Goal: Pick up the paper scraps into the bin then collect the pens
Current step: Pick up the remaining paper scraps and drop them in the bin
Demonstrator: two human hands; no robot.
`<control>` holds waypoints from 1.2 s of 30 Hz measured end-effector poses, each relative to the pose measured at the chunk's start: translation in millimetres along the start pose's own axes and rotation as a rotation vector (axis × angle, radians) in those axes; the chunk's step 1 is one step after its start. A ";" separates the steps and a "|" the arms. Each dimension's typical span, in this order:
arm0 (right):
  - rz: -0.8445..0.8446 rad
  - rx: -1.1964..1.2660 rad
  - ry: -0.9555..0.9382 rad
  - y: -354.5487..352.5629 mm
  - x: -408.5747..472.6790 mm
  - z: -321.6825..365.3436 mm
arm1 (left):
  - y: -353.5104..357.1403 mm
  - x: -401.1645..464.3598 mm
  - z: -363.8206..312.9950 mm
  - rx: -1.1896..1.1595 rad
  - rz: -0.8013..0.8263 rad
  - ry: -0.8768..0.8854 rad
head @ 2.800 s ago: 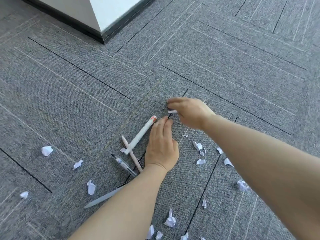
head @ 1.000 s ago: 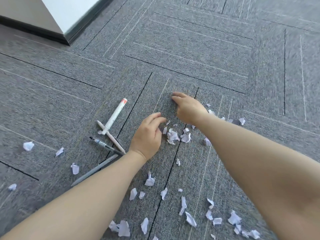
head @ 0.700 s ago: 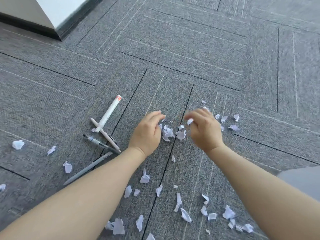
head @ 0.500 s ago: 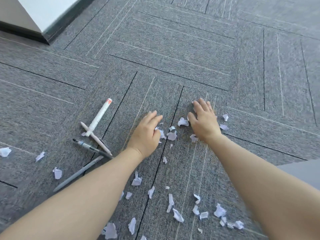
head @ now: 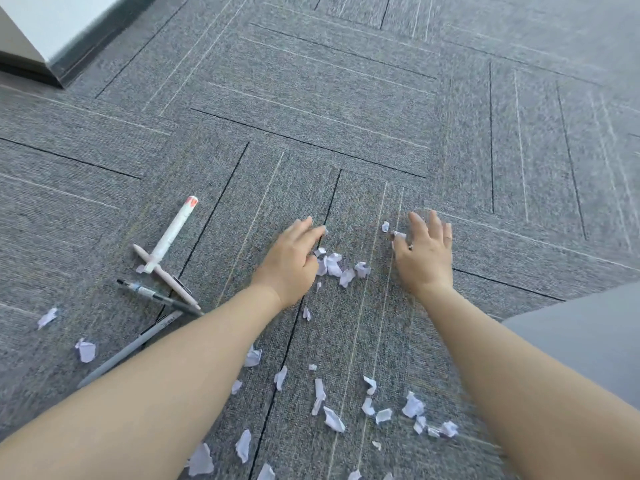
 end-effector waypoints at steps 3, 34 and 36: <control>0.075 0.016 -0.081 2.6 2.6 -1.6 | 12.5 19.3 -3.3 -0.004 0.118 -0.032; 0.237 -0.149 -0.332 27.9 -88.4 -0.3 | 30.4 -46.7 -26.6 0.127 0.171 0.105; 0.298 -0.156 -0.383 31.3 -103.9 -1.2 | 32.1 -51.7 -38.5 0.053 0.213 0.201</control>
Point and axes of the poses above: each hand's wrist, its own x-axis towards the middle knuckle, its own y-axis out of the palm, z = x × y, the point moved 6 cm from there along x, towards the middle knuckle, and after that the axes turned 14 degrees about y, right-handed, at the moved point
